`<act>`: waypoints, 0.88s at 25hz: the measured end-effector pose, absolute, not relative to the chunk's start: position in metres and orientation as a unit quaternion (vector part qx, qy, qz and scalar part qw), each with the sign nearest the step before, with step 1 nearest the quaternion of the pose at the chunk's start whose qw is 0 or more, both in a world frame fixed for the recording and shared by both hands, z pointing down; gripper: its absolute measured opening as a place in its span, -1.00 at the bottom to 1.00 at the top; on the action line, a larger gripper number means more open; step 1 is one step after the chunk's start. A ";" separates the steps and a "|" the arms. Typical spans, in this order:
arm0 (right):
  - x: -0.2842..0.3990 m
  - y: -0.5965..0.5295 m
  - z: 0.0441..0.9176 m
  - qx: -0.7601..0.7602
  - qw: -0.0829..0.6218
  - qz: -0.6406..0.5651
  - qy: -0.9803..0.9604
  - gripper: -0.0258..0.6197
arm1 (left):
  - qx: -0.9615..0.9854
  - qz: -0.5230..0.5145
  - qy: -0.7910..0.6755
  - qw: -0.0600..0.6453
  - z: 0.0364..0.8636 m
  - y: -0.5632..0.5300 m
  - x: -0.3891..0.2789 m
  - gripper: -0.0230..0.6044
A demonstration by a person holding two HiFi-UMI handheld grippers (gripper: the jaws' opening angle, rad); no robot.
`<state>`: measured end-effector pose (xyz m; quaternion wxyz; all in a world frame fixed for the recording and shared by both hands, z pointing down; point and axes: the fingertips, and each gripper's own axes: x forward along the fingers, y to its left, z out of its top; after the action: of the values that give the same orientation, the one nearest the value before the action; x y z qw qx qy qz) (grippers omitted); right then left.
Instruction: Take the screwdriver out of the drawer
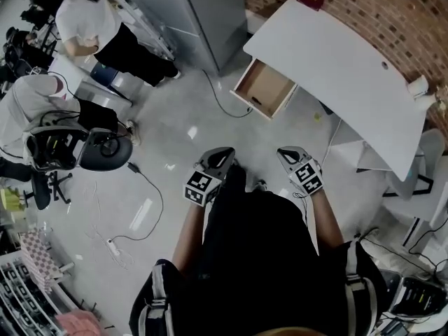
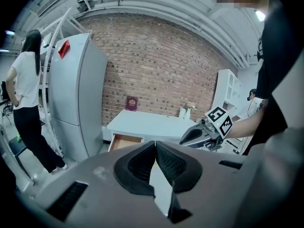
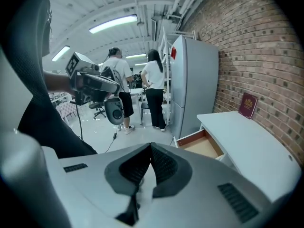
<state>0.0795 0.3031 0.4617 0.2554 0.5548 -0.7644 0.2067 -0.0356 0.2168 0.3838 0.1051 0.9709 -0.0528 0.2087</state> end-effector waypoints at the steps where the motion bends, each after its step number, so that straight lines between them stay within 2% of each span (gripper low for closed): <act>1: 0.080 0.297 0.462 0.553 0.257 0.206 -0.765 -0.75 | 0.971 0.207 -0.056 0.106 0.385 0.211 -0.036 -0.87; 22: 0.124 0.169 0.475 0.546 0.303 0.241 -0.743 -0.75 | 0.969 0.193 -0.031 0.147 0.403 0.064 0.011 -0.87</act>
<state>0.1239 0.1693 0.4754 0.3033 0.5456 -0.7433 0.2406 0.0107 0.0639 0.4028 0.1475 0.9695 -0.0312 0.1933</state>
